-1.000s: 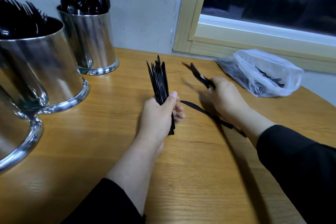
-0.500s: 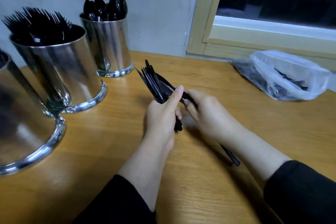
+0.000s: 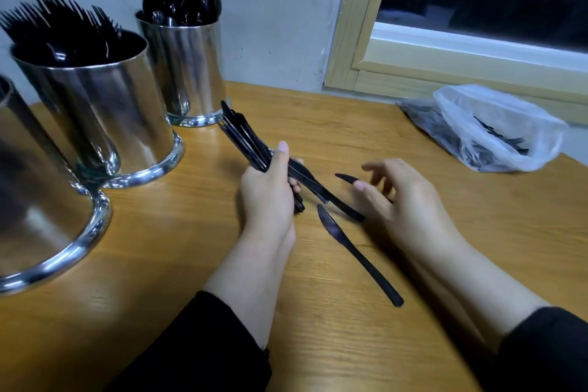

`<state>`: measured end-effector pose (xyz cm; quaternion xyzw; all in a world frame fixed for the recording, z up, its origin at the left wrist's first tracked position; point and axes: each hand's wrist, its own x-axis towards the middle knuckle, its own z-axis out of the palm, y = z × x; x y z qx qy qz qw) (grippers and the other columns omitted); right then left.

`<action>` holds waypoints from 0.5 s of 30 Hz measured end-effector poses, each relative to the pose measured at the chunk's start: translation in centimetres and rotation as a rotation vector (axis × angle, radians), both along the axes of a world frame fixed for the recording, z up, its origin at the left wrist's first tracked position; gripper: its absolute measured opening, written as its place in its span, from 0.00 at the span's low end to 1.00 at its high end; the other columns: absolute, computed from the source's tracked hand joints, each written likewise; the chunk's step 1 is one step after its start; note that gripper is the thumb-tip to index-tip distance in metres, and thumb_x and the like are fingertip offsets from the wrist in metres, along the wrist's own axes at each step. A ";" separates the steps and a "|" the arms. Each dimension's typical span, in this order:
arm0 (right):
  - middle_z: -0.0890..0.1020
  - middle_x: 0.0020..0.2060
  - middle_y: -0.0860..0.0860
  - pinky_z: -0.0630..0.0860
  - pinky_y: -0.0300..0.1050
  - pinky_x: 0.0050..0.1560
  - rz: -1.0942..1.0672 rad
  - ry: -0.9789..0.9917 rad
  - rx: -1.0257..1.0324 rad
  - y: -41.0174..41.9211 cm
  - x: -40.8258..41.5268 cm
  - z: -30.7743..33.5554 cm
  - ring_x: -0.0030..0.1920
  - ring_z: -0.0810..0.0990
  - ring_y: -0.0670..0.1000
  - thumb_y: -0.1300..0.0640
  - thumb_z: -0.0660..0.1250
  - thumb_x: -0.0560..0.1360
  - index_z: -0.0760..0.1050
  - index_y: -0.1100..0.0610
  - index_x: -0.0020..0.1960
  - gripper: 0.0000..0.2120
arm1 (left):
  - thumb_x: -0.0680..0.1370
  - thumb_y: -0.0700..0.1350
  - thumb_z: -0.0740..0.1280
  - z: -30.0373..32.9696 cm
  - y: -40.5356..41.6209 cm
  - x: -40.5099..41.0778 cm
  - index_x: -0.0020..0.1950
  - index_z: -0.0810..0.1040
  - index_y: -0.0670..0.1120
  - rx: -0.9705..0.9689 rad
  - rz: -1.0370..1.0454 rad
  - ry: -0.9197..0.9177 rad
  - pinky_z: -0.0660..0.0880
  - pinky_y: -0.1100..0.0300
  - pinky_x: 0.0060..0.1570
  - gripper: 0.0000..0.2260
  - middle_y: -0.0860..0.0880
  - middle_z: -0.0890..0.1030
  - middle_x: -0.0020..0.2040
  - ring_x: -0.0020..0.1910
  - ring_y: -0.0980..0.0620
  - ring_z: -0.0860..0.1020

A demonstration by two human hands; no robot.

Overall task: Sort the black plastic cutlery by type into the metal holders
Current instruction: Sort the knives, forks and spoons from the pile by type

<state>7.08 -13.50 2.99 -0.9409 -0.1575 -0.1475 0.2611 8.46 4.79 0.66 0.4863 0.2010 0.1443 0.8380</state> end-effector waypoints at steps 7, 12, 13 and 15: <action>0.78 0.43 0.42 0.70 0.34 0.43 0.053 0.330 -0.193 -0.5 -3.7 -0.8 0.44 0.76 0.41 0.35 0.72 0.69 0.71 0.44 0.43 0.17 | 0.83 0.49 0.67 1.8 1.4 -0.8 0.40 0.78 0.49 -0.011 0.175 -0.062 0.78 0.52 0.44 0.12 0.50 0.85 0.37 0.38 0.52 0.81; 0.81 0.45 0.45 0.72 0.40 0.45 -0.038 0.391 -0.237 0.6 -4.1 -0.3 0.47 0.79 0.47 0.48 0.71 0.76 0.76 0.48 0.46 0.06 | 0.84 0.47 0.65 2.9 2.6 -1.9 0.37 0.78 0.51 0.216 0.282 -0.222 0.77 0.61 0.39 0.16 0.48 0.84 0.37 0.34 0.55 0.79; 0.81 0.46 0.46 0.73 0.42 0.46 -0.051 0.394 -0.233 0.9 -4.1 -0.3 0.47 0.79 0.48 0.49 0.71 0.77 0.75 0.48 0.45 0.05 | 0.85 0.47 0.65 3.1 2.7 -2.2 0.37 0.79 0.53 0.260 0.273 -0.268 0.78 0.60 0.40 0.16 0.47 0.84 0.37 0.34 0.53 0.80; 0.81 0.47 0.46 0.69 0.38 0.43 -0.060 0.372 -0.219 1.1 -4.0 -0.5 0.46 0.77 0.48 0.52 0.70 0.76 0.74 0.48 0.45 0.05 | 0.85 0.45 0.65 3.1 2.8 -2.7 0.41 0.79 0.53 0.318 0.226 -0.334 0.79 0.55 0.41 0.13 0.48 0.82 0.35 0.36 0.48 0.81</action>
